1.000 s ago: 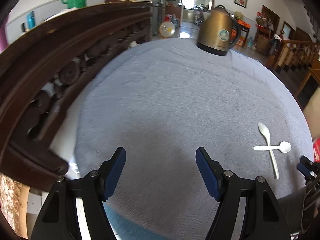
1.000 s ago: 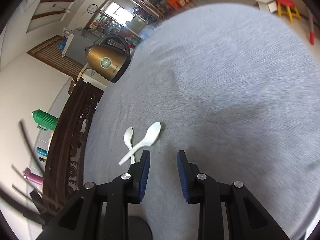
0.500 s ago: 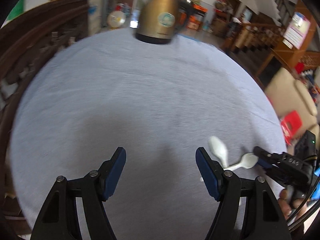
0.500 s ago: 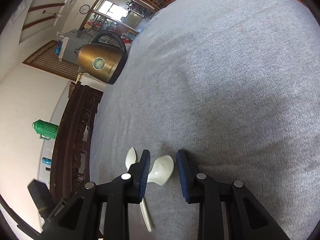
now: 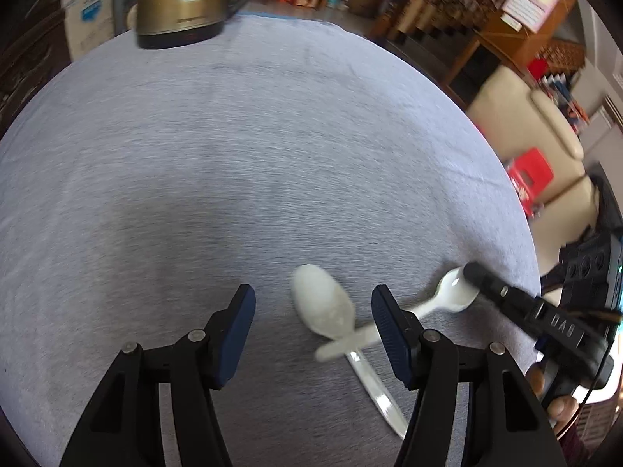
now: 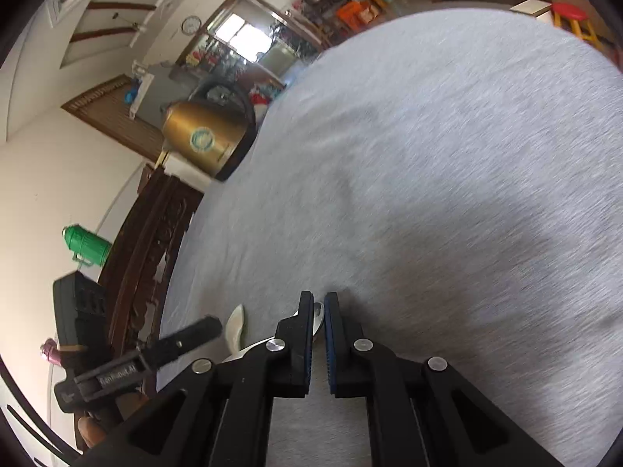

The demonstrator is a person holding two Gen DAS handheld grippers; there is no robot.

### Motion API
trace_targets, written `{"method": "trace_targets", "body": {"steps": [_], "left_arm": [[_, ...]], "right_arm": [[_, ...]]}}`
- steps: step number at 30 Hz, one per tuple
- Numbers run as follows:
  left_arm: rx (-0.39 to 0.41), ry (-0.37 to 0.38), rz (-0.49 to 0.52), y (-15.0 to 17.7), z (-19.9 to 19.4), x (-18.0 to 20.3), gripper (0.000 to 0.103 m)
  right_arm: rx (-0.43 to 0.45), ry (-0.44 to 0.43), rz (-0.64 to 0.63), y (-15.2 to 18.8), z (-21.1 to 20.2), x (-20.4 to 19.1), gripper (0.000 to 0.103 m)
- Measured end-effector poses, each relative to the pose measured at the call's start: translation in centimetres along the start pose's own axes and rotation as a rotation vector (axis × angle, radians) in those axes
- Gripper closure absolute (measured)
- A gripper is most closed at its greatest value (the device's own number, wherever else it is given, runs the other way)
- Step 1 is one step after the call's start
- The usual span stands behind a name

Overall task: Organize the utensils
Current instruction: 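Close the left tool on the larger white spoon while the right tool grasps the smaller spoon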

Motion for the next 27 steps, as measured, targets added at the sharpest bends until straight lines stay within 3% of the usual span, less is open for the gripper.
{"method": "trace_targets", "body": {"steps": [3, 7, 14, 21, 27], "left_arm": [[-0.014, 0.005, 0.011, 0.0, 0.9, 0.6, 0.053], [0.023, -0.013, 0.036, -0.4, 0.9, 0.5, 0.071], [0.051, -0.032, 0.035, -0.7, 0.6, 0.4, 0.072], [0.086, -0.044, 0.024, 0.2, -1.9, -1.7, 0.072], [0.131, -0.034, -0.005, 0.3, -4.0, -3.7, 0.072]], "right_arm": [[0.049, 0.019, 0.023, -0.9, -1.3, 1.4, 0.097], [0.103, 0.056, 0.054, -2.0, -3.4, 3.6, 0.097], [0.135, 0.068, 0.110, -2.1, -5.6, 5.5, 0.097], [0.045, 0.055, 0.127, -1.2, -4.8, 5.1, 0.091], [0.022, 0.068, 0.090, -1.6, -3.4, 4.4, 0.066]]}}
Point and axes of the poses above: each gripper's, at about its wrist camera, not at the fingertips, and z roughly the way its jaws point, x to its right, y to its underside, the point moved 5 cm from there along z, roughly the way its jaws point, and after that the axes turned 12 degrees about -z, right-handed, at the moved point
